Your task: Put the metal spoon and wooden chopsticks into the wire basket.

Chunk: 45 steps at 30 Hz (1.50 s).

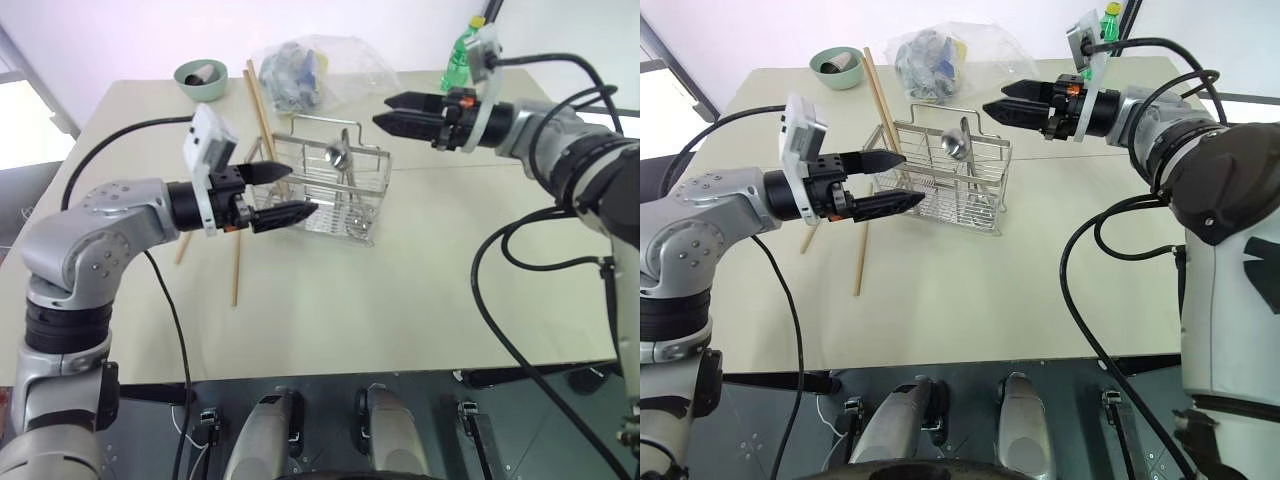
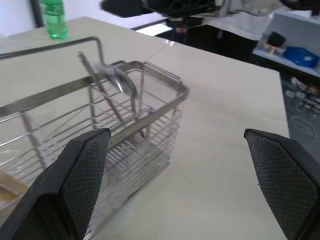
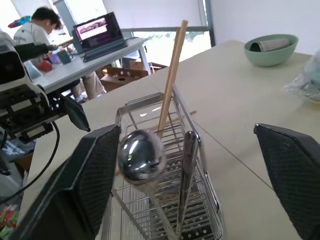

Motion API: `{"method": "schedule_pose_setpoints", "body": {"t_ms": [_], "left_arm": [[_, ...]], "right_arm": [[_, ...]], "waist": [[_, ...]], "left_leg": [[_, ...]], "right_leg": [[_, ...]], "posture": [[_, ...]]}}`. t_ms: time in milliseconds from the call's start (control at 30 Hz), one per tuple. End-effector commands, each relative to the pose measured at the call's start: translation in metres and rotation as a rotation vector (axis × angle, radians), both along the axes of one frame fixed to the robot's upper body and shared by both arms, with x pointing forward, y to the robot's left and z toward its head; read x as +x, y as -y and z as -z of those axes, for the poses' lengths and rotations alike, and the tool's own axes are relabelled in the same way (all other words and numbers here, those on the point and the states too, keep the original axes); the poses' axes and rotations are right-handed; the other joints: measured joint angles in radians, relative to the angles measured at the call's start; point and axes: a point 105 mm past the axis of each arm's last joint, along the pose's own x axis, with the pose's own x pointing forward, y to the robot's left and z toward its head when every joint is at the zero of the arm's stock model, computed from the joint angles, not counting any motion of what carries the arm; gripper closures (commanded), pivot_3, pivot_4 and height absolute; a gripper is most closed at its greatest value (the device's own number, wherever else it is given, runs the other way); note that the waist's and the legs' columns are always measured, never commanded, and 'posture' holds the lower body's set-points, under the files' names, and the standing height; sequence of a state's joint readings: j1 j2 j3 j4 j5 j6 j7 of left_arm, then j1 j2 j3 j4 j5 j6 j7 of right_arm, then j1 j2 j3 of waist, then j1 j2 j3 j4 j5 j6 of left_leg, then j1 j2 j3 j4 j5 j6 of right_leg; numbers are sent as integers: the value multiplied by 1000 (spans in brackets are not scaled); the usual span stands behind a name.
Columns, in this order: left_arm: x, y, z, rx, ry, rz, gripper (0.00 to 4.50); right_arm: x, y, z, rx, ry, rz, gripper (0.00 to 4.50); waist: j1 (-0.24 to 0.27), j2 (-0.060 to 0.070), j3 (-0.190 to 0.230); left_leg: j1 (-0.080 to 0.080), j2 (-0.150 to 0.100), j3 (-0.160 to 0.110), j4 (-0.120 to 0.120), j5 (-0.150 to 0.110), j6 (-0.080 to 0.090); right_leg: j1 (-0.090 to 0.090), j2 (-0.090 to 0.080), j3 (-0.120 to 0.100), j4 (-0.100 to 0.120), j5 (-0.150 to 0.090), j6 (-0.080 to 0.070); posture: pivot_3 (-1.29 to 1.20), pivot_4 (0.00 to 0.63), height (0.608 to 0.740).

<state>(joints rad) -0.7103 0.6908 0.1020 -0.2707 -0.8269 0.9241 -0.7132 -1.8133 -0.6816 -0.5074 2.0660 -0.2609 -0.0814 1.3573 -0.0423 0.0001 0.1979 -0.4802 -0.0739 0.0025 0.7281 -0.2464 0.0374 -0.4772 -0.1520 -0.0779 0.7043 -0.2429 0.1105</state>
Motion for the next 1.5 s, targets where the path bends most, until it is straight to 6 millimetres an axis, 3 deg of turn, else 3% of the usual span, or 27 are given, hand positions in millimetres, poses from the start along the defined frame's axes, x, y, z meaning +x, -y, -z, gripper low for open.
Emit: {"method": "schedule_pose_setpoints", "body": {"t_ms": [33,67,200,333,433,667,967,1267,1367,1500], "left_arm": [[13,-28,-31,-45,91,-172,0],[15,-33,-33,-45,91,-204,0],[41,-90,-38,-23,17,-518,0],[60,-124,-20,59,-91,-682,0],[75,-143,6,103,-212,-786,0],[103,-141,58,264,-346,-796,0],[126,-129,97,398,-392,-767,0],[131,-136,122,439,-422,-838,0],[133,-134,123,412,-420,-838,827],[135,-131,120,390,-413,-837,2752]], "right_arm": [[-16,9,-47,104,67,-40,185],[-19,10,-52,115,69,-53,185],[-50,13,-73,76,98,-240,185],[-53,8,-61,15,48,-294,185],[-52,3,-49,-1,28,-327,185],[-47,-1,-17,-68,31,-364,185],[-48,12,-14,-32,39,-343,185],[-47,27,-4,-37,37,-298,185],[-47,29,-2,-38,37,-289,153],[-46,30,-1,-37,39,-285,153]], "waist": [[0,0,0],[-1,0,0],[-4,0,0],[-4,0,0],[-2,0,0],[3,-3,0],[-5,-5,1],[-2,-6,1],[-3,-6,1],[-4,-6,1]], "left_leg": [[0,0,0,0,0,0],[0,0,0,0,0,0],[1,0,0,-2,0,0],[2,0,0,-4,0,0],[2,0,0,-4,1,-2],[1,-2,0,-4,0,-3],[-1,-2,0,-5,0,-4],[-1,-3,0,-5,0,-3],[0,-2,-1,-4,0,-3],[0,-2,-1,-3,0,-3]], "right_leg": [[0,0,0,0,0,0],[0,0,0,0,0,0],[0,1,0,0,0,0],[0,1,0,0,0,0],[0,1,-1,0,0,0],[0,-1,-2,0,0,1],[-2,-4,-2,-1,0,1],[-2,-7,-3,-1,0,1],[0,-8,-4,-1,0,1],[0,-8,-4,0,0,1]], "posture": [[0,150,669],[0,150,669],[0,150,669],[0,150,669],[0,150,669],[0,150,669],[0,150,669],[0,150,669],[0,150,669],[0,150,669]]}}
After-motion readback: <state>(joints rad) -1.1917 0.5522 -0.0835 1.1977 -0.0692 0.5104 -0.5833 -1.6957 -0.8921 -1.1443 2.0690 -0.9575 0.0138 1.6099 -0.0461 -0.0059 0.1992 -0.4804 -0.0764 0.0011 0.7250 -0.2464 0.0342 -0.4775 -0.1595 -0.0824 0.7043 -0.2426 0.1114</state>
